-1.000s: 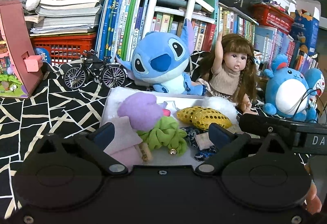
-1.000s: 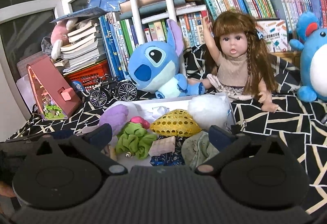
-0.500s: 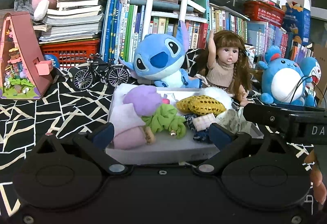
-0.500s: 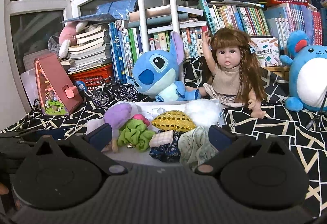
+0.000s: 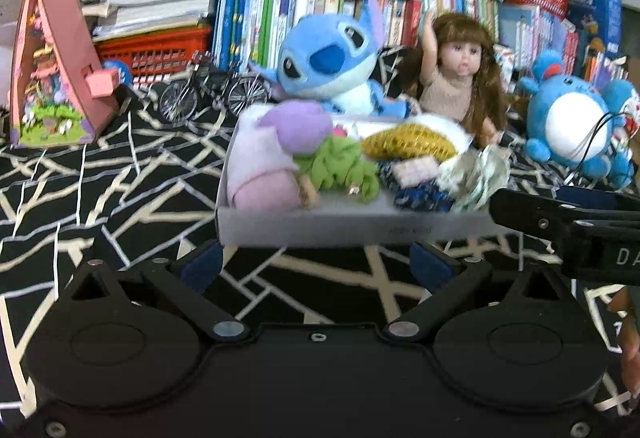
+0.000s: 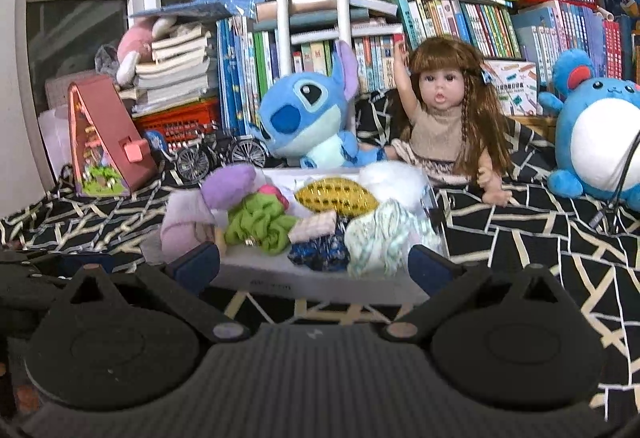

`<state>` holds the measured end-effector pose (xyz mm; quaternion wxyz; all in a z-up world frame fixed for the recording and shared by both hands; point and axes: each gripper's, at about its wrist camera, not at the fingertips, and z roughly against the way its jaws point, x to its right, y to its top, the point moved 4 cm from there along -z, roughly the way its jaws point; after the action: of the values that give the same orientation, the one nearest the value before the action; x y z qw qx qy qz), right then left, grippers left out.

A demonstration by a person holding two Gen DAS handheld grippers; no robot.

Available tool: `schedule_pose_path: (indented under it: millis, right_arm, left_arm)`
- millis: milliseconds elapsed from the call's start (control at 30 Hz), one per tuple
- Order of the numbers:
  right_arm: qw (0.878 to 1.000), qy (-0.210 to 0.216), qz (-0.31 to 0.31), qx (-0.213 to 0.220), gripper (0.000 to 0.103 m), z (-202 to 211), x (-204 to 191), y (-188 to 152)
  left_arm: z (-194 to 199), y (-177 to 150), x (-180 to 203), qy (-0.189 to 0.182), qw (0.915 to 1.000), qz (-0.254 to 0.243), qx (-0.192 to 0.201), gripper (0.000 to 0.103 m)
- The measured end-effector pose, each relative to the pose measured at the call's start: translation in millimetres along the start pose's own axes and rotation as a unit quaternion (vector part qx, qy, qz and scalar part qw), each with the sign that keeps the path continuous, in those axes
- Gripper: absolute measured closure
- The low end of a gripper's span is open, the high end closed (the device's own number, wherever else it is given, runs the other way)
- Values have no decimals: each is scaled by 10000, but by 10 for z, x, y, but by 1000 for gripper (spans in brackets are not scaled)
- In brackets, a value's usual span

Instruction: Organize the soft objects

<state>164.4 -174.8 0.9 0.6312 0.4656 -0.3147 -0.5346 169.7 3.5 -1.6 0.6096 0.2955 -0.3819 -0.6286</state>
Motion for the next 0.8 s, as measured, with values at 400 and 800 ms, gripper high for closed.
schedule_pose_path:
  millis: [400,800]
  right_arm:
    - [9989,-217,-111,-392,0,-107,63,-297]
    - [9958,-364,-266,-791,0,-272,112,-446]
  left_arm:
    - [-162,-186,-44,280,9990,143,-329,3]
    - [-253,-231,-30,490,9978,137,-422,3]
